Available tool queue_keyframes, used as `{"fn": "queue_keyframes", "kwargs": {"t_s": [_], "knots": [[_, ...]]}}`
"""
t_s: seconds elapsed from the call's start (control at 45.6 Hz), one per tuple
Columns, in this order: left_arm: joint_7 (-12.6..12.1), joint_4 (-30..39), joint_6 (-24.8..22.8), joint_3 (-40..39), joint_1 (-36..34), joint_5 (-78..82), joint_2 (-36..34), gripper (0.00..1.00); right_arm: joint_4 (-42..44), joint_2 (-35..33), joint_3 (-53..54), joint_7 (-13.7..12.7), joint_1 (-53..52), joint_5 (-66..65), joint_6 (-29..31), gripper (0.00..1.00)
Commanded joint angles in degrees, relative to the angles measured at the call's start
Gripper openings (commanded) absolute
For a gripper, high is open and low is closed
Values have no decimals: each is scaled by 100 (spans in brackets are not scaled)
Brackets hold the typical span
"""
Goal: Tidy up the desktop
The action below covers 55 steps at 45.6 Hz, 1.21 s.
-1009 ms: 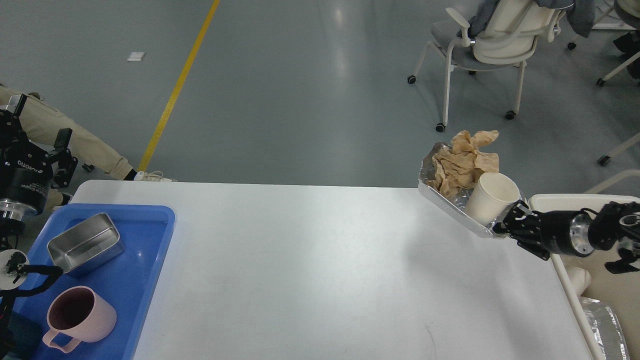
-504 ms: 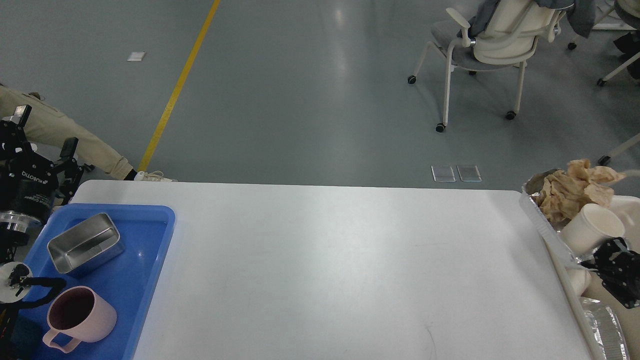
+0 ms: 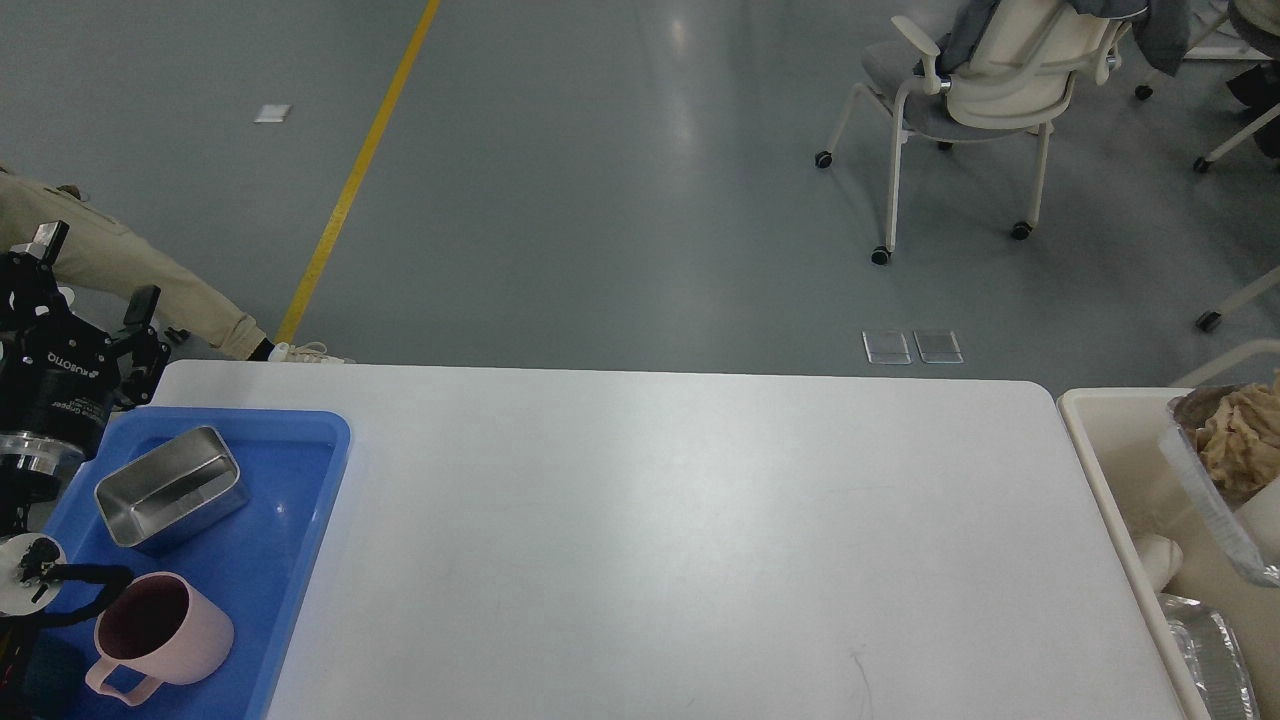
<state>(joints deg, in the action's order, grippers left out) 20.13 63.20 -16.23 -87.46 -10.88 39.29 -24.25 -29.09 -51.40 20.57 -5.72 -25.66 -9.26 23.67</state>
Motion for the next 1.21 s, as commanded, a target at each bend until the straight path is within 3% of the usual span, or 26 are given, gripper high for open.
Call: {"fn": "queue_keyframes", "kwargs": {"t_s": [0.0,0.044,0.219,0.285,0.439,0.877,1.184], "knots": [[0,-1,-21,1,16,0,-1,97,228,59,-9,-8,43,56,-20,0],[0,-1,-21,1,16,0,-1,97,351,86,-18,-8,43,56,-20,1],[9,-1,-21,18,25,0,8,97,817,314,0,1,96,56,-20,30],[9,-1,-21,27,25,17,8,97,967,376,0,10,96,56,-20,48],[9,-1,-21,36,25,18,8,97,1204,534,17,10,96,64,-38,99],[17,-18,-12,71,16,18,-10,97,1292,956,8,10,-62,135,41,100],[9,-89,-3,88,7,18,-63,97,1301,1105,9,10,-1019,135,41,100]]}}
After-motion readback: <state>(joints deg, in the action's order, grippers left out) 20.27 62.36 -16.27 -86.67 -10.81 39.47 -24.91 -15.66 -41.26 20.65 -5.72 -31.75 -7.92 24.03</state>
